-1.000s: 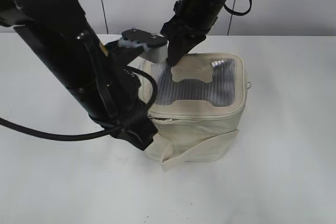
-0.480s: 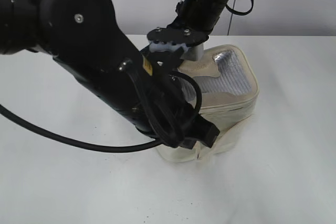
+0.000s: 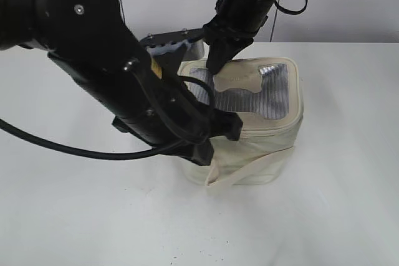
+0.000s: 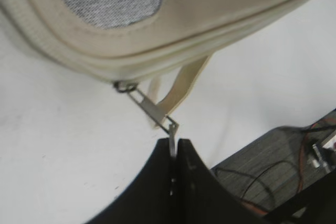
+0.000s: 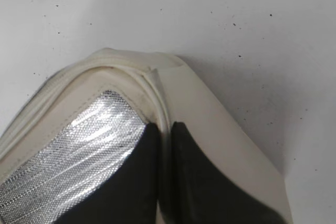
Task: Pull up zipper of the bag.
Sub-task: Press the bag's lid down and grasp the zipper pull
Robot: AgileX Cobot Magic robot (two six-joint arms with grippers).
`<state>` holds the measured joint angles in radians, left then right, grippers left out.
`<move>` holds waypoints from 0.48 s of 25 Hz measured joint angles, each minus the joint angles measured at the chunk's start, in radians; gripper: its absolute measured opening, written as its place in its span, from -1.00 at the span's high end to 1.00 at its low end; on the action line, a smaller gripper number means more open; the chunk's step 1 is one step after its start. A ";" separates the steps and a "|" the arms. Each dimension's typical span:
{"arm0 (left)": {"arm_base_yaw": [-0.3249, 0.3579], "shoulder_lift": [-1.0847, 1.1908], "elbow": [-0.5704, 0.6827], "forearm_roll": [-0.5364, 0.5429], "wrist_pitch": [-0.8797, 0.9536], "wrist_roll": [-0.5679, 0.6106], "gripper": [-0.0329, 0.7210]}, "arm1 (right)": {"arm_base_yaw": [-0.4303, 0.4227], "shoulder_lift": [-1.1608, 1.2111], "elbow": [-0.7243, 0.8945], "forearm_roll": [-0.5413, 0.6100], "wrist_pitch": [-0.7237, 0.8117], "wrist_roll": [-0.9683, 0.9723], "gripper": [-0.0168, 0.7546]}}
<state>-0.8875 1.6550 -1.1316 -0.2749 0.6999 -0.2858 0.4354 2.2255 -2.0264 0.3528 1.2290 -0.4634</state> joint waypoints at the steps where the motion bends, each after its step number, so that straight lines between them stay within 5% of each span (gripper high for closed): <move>1: -0.010 0.000 0.000 -0.016 -0.035 -0.004 0.92 | 0.000 0.000 0.000 0.002 0.002 0.000 0.86; 12: -0.072 0.021 0.003 -0.016 -0.193 -0.008 0.92 | 0.001 0.000 0.000 0.010 0.002 -0.015 0.86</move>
<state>-0.9598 1.6761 -1.1287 -0.2905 0.5067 -0.2939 0.4364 2.2255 -2.0264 0.3624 1.2313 -0.4779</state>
